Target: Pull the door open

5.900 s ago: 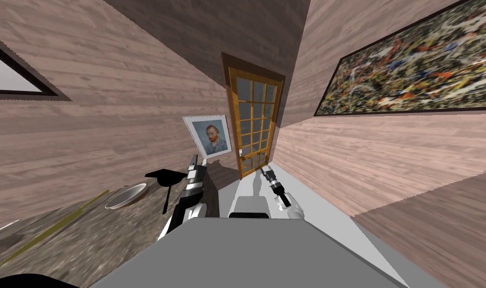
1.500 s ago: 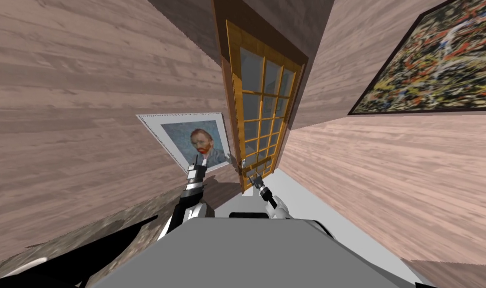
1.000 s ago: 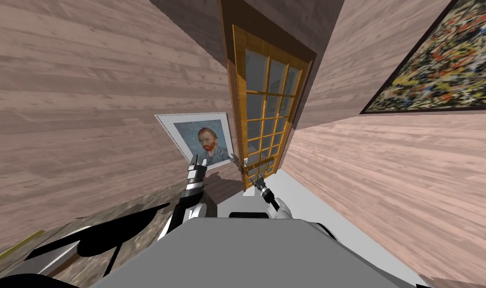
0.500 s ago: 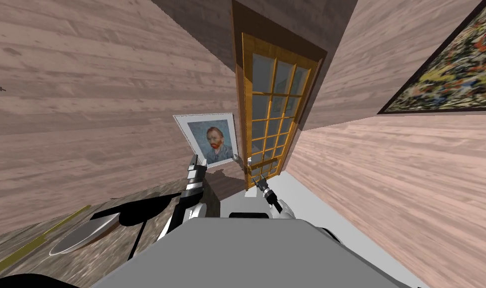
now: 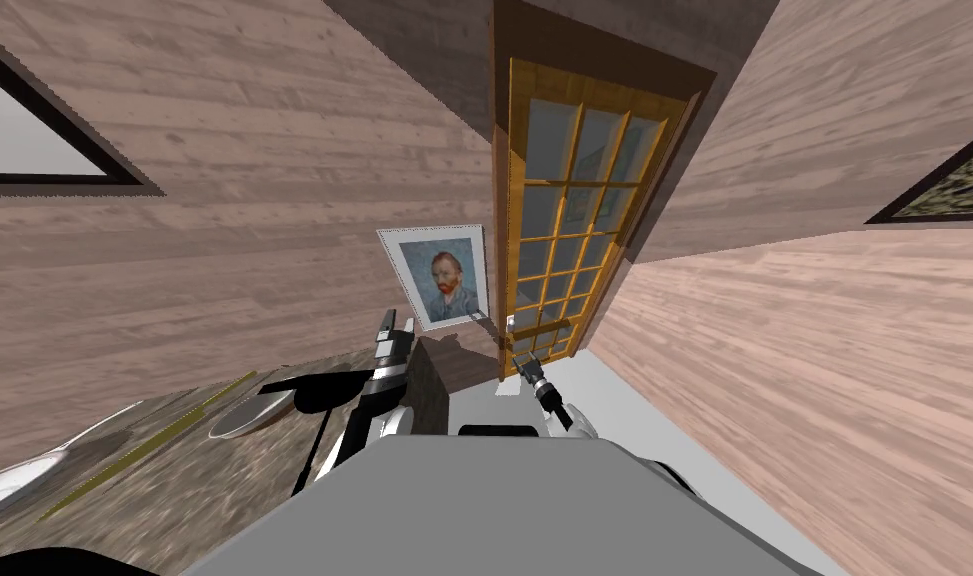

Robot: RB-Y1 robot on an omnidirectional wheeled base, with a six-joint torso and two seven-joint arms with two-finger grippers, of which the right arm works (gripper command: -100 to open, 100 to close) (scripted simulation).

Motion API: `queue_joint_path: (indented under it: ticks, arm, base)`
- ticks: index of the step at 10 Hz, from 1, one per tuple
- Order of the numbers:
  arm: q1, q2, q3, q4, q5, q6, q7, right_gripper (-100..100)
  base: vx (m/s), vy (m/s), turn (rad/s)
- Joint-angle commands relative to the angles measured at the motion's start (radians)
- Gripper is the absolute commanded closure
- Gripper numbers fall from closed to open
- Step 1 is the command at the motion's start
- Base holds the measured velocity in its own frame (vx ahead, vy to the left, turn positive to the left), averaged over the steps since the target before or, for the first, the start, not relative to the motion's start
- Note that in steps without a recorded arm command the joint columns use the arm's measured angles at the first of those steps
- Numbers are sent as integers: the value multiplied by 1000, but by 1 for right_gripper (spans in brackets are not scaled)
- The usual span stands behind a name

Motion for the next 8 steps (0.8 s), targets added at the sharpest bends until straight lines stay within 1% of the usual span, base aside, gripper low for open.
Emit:
queue_joint_path:
  ticks: [1, 2, 3, 5, 6, 7, 8]
  arm:
    - [50, 6, 14, -50, 9, 35, -19, -100]
    - [63, 6, 14, -96, 9, 35, -19, -100]
    - [82, 3, 8, -123, 0, 46, -16, -100]
    - [112, 0, -2, -156, -15, 63, -12, -100]
    - [118, 1, -4, -163, -18, 67, -11, -100]
    - [124, 1, -6, -170, -21, 70, -11, -100]
    - [145, 4, -13, -197, -32, 83, -7, -100]
  base:
    - [8, 16, 80]
    - [4, 9, -36]
    - [14, 13, 203]
    - [40, 1, 229]
    - [58, -2, 221]
    - [44, 1, 91]
    - [70, 2, 201]
